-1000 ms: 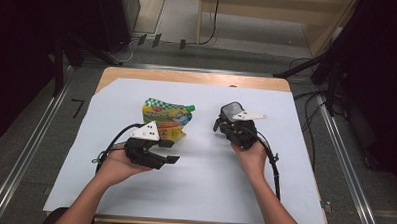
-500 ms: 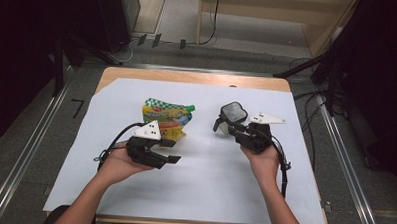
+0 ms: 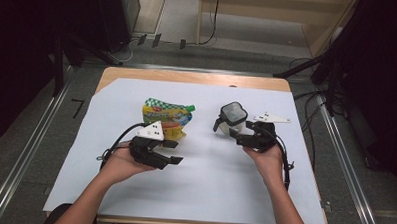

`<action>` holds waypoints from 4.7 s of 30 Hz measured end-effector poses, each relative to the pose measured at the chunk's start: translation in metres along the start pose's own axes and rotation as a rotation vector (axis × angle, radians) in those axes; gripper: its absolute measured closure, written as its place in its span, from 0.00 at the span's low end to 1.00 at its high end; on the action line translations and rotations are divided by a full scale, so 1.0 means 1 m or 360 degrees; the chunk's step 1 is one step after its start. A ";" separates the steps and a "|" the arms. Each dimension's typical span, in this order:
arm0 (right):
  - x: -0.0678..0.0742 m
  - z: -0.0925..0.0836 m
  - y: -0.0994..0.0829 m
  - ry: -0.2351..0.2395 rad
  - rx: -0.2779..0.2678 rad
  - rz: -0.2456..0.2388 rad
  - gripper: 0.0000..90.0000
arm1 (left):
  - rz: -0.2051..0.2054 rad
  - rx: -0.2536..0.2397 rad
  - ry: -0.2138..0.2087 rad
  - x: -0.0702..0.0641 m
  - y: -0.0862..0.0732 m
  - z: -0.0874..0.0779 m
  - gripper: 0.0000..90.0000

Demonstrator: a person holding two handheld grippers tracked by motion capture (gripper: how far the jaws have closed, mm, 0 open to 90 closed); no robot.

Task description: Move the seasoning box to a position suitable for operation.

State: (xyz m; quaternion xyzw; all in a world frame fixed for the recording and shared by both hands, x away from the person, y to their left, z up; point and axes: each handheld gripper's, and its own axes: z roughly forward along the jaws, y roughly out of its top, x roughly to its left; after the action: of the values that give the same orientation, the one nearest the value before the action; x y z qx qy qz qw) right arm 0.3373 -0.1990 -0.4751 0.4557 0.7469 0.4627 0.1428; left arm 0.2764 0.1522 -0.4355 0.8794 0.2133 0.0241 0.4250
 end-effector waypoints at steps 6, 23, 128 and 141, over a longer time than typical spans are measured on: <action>-0.008 0.011 -0.001 -0.0019 -0.0006 0.0023 0.17 | -0.0004 0.0006 -0.0005 0.000 -0.001 0.001 0.47; -0.018 0.055 -0.007 -0.0075 -0.0035 -0.0058 0.15 | -0.0026 0.0019 0.0000 -0.003 -0.007 0.000 0.47; 0.086 0.005 -0.066 0.0129 0.0052 -0.0379 0.17 | -0.0108 0.0051 -0.0165 -0.006 0.004 0.037 0.63; 0.084 -0.010 -0.058 0.0157 0.0156 -0.0290 0.16 | -0.0116 0.0043 -0.0183 -0.001 0.008 0.037 0.72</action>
State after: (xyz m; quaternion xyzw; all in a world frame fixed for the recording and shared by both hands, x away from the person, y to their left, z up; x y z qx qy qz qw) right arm 0.2537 -0.1456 -0.5005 0.3692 0.8131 0.4325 0.1248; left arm 0.2863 0.1197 -0.4530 0.8766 0.2206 -0.0448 0.4253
